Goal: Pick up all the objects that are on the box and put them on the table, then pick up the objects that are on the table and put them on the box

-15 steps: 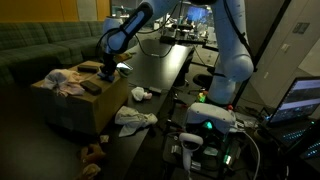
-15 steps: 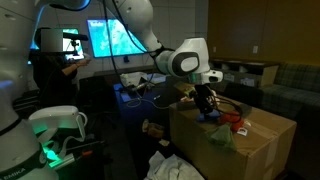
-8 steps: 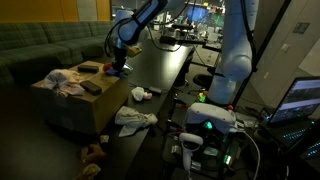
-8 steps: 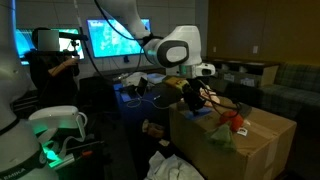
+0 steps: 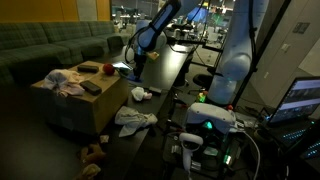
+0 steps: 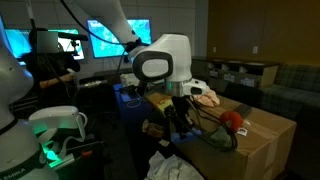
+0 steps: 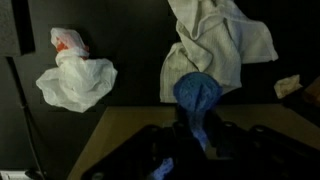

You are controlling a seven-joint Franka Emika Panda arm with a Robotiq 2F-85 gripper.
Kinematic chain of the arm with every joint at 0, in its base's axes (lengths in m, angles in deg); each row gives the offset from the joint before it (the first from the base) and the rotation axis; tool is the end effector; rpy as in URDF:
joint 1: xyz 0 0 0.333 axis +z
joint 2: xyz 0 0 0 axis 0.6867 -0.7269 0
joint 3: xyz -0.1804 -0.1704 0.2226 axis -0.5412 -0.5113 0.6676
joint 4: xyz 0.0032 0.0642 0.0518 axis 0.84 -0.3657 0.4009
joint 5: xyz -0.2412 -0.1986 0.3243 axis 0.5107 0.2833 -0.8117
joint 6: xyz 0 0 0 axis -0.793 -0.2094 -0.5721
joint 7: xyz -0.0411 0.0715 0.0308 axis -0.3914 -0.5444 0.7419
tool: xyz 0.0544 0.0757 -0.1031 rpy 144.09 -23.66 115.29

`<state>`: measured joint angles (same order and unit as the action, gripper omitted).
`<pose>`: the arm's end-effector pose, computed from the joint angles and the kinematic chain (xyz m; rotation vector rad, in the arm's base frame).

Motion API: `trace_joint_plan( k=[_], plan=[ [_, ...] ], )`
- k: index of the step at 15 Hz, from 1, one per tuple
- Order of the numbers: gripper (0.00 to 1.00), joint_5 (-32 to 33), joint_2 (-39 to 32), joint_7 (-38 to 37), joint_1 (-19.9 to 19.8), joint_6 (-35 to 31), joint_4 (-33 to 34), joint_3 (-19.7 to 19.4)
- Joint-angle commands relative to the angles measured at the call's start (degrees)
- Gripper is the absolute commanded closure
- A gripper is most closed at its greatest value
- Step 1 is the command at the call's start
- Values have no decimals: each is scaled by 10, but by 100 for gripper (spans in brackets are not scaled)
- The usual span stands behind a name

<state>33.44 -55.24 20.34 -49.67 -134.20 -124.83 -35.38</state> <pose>0.5204 -0.0843 0.1912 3.1321 0.1254 0.1004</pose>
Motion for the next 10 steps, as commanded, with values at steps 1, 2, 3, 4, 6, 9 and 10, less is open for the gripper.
trace_joint_plan(
  k=[1, 2, 3, 4, 6, 9, 10],
  plan=[
    [94, 20, -27, 1, -7, -81, -57, -15],
    [94, 20, -46, 2, -9, -104, -65, -17],
    [94, 33, -69, -12, -7, -138, -71, -22],
    [94, 45, -95, -25, -3, -174, -72, -27],
    [94, 59, -152, -45, 3, -235, -64, -36],
    [94, 58, -226, -66, 10, -307, -45, -45],
    [94, 54, -245, -70, 11, -327, -42, -47]
  ],
)
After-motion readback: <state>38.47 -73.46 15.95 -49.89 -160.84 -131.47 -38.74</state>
